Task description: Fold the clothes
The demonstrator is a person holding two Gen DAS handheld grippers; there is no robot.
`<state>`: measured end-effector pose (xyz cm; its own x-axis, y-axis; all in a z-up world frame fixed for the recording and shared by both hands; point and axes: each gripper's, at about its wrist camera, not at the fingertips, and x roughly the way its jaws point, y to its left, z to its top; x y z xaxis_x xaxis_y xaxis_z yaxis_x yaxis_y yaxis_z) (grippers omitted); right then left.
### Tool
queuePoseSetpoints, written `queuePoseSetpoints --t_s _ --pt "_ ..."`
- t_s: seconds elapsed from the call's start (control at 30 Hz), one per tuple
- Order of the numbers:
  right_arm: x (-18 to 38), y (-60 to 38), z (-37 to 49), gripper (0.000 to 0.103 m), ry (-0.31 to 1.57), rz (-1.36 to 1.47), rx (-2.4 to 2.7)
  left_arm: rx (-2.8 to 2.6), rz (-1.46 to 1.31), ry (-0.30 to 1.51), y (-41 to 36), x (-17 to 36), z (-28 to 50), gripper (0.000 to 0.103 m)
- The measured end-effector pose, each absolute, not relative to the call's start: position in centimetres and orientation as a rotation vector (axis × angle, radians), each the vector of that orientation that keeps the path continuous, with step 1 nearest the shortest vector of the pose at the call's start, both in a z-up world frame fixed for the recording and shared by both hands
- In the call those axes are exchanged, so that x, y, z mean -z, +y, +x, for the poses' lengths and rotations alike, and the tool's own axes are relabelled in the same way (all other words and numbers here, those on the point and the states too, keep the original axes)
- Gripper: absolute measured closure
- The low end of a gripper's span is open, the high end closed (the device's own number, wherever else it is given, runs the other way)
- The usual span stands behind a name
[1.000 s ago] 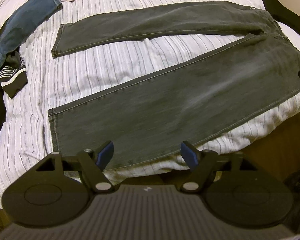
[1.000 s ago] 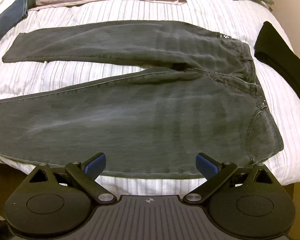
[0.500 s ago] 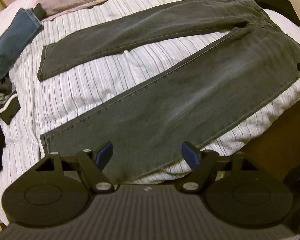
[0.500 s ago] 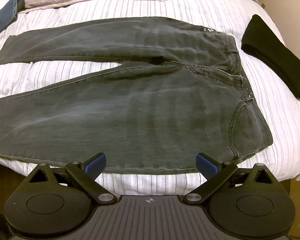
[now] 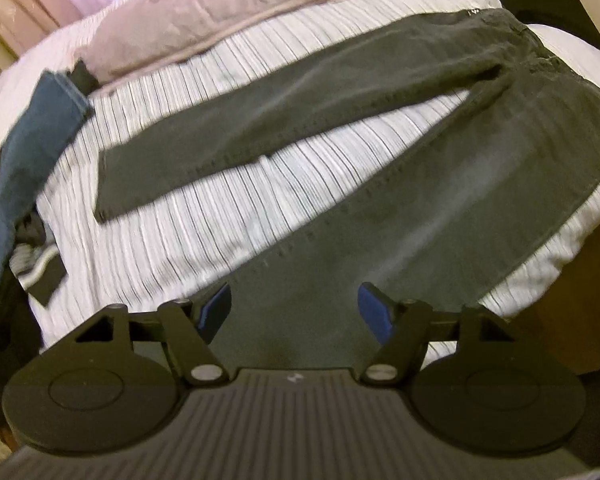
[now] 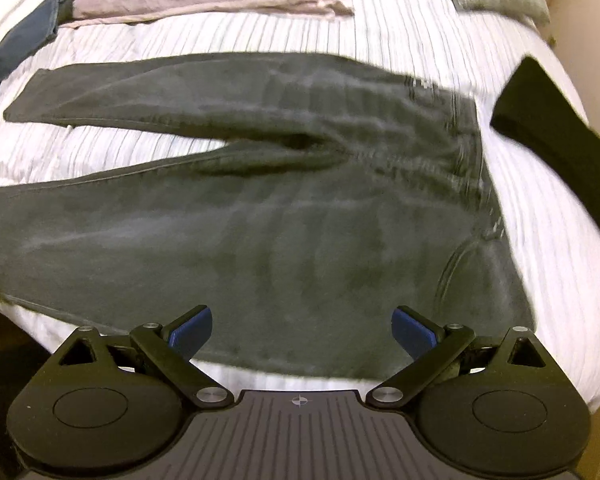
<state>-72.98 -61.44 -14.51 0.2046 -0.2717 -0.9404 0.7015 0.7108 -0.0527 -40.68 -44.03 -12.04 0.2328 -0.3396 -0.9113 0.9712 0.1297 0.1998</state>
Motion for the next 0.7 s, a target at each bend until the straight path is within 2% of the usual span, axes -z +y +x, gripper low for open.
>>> queuePoseSetpoints --t_s 0.33,0.53,0.7 --pt "13.6 -67.9 -70.1 0.004 1.169 0.341 0.688 1.208 1.067 0.683 -54.5 12.8 -32.1 0.037" --pt "14.4 -72.5 -65.6 0.004 1.22 0.244 0.64 1.31 1.182 0.628 -62.1 17.8 -25.1 0.048" --pt "16.6 -76.2 -61.8 0.004 1.266 0.192 0.597 1.387 1.347 0.572 -66.8 23.7 -19.9 0.048"
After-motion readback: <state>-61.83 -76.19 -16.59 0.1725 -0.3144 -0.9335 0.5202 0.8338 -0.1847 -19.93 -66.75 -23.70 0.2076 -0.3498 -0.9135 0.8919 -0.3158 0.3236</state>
